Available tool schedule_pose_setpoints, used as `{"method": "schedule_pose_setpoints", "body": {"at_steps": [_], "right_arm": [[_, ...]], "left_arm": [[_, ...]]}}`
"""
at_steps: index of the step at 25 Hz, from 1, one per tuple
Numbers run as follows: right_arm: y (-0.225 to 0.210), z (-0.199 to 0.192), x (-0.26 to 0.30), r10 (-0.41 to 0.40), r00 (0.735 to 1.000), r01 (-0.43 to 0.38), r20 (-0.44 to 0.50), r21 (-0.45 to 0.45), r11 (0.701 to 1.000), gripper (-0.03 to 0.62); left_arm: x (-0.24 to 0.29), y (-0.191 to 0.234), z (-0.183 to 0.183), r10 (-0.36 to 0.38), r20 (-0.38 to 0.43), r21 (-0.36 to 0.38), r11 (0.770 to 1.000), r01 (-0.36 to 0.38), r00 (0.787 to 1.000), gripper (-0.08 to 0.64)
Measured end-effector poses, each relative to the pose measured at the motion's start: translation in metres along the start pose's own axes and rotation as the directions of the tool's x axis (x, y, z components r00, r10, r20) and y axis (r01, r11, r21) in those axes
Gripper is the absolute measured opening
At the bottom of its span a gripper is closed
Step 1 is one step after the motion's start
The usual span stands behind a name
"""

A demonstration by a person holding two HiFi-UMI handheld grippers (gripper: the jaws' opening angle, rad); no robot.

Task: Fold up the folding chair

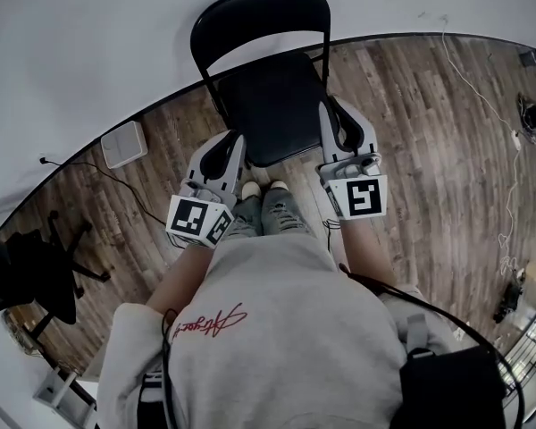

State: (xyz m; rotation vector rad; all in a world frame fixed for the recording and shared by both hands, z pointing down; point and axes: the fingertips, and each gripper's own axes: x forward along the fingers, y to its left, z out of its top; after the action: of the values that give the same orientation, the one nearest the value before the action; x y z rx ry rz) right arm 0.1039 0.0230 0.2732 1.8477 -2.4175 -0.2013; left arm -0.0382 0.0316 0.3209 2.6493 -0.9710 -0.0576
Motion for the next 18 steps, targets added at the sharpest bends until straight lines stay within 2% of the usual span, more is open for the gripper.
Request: {"method": "schedule_pose_setpoints", "body": {"at_steps": [2, 4, 5, 7, 8, 12, 15, 16, 18], "right_arm": [[-0.016, -0.021, 0.005, -0.014, 0.998, 0.012, -0.065, -0.029, 1.000, 0.020], [-0.033, -0.046, 0.014, -0.028, 0.991, 0.020, -0.128, -0.059, 0.998, 0.021], [-0.042, -0.060, 0.020, -0.031, 0.988, 0.021, -0.153, -0.066, 0.998, 0.029], [-0.060, -0.089, 0.037, -0.030, 0.980, 0.017, -0.194, -0.067, 0.998, 0.191], [-0.068, -0.105, 0.047, -0.029, 0.977, 0.015, -0.211, -0.068, 0.998, 0.196], [-0.107, -0.179, 0.087, -0.039, 0.958, 0.010, -0.283, -0.103, 0.995, 0.219], [-0.128, -0.243, 0.104, -0.018, 0.927, -0.022, -0.374, -0.102, 0.994, 0.227], [-0.135, -0.262, 0.109, -0.013, 0.916, -0.030, -0.402, -0.102, 0.994, 0.230], [-0.152, -0.294, 0.119, -0.018, 0.897, -0.031, -0.442, -0.102, 0.994, 0.235]], "left_arm": [[0.005, 0.005, -0.034, 0.021, -0.089, -0.031, 0.999, -0.024, 0.996, 0.035], [0.010, 0.015, -0.072, 0.069, -0.188, -0.059, 0.995, -0.082, 0.980, 0.183], [0.011, 0.022, -0.092, 0.099, -0.232, -0.076, 0.990, -0.120, 0.968, 0.213], [0.010, 0.039, -0.135, 0.157, -0.307, -0.119, 0.972, -0.202, 0.939, 0.247], [0.010, 0.047, -0.158, 0.179, -0.342, -0.150, 0.959, -0.242, 0.922, 0.255], [0.013, 0.082, -0.256, 0.213, -0.474, -0.290, 0.879, -0.380, 0.854, 0.282], [0.001, 0.103, -0.321, 0.240, -0.571, -0.348, 0.795, -0.496, 0.785, 0.295], [-0.001, 0.108, -0.340, 0.235, -0.595, -0.370, 0.769, -0.521, 0.769, 0.295], [0.000, 0.115, -0.377, 0.195, -0.628, -0.422, 0.728, -0.541, 0.753, 0.295]]}}
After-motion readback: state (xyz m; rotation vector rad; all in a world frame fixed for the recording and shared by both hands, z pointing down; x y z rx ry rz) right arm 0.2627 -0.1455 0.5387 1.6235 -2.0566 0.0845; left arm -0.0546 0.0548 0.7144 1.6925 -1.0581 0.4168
